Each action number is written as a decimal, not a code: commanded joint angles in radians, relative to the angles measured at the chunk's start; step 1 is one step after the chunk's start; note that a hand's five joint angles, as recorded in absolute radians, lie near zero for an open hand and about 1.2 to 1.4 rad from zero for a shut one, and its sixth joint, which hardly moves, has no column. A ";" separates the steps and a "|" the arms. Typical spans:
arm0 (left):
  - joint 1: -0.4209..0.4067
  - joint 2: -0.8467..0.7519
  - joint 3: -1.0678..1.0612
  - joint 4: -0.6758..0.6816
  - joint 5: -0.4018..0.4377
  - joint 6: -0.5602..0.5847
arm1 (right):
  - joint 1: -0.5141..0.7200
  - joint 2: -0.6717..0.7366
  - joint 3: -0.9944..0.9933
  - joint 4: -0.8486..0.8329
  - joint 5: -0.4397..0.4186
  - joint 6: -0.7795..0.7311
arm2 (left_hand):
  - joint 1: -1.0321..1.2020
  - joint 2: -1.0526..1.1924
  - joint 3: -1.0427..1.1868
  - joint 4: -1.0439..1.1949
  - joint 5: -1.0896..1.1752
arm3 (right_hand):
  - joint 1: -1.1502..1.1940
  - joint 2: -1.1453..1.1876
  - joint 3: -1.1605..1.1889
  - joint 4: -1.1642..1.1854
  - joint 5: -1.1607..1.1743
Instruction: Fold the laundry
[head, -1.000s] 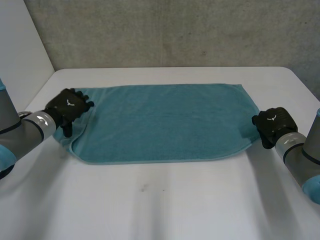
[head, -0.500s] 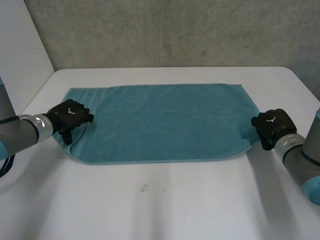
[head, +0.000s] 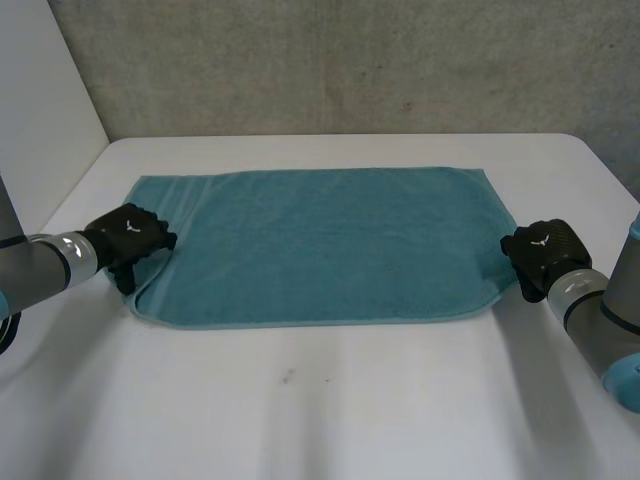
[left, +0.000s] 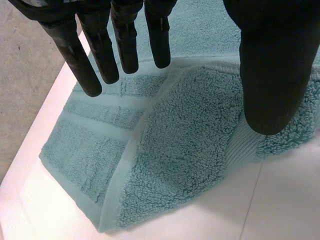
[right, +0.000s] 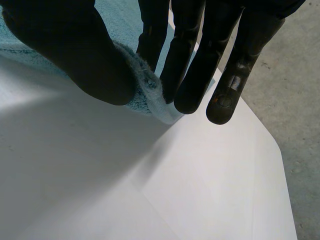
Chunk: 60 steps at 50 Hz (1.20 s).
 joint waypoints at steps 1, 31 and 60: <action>0.002 -0.011 -0.002 -0.002 0.001 0.000 | 0.001 0.000 0.001 0.000 0.000 -0.003 | 0.084 0.077 0.082 0.077 0.076 | 0.415 0.210 0.206 0.204 0.227; 0.058 0.134 -0.095 0.012 -0.090 0.040 | -0.008 -0.018 -0.016 0.029 0.003 -0.012 | 0.918 0.910 0.915 0.911 0.910 | 0.415 0.210 0.206 0.204 0.227; 0.342 0.735 -0.779 -0.055 -0.110 0.022 | -0.232 -0.320 0.067 0.580 -0.075 -0.457 | 0.974 0.966 0.971 0.966 0.965 | 0.415 0.210 0.206 0.204 0.227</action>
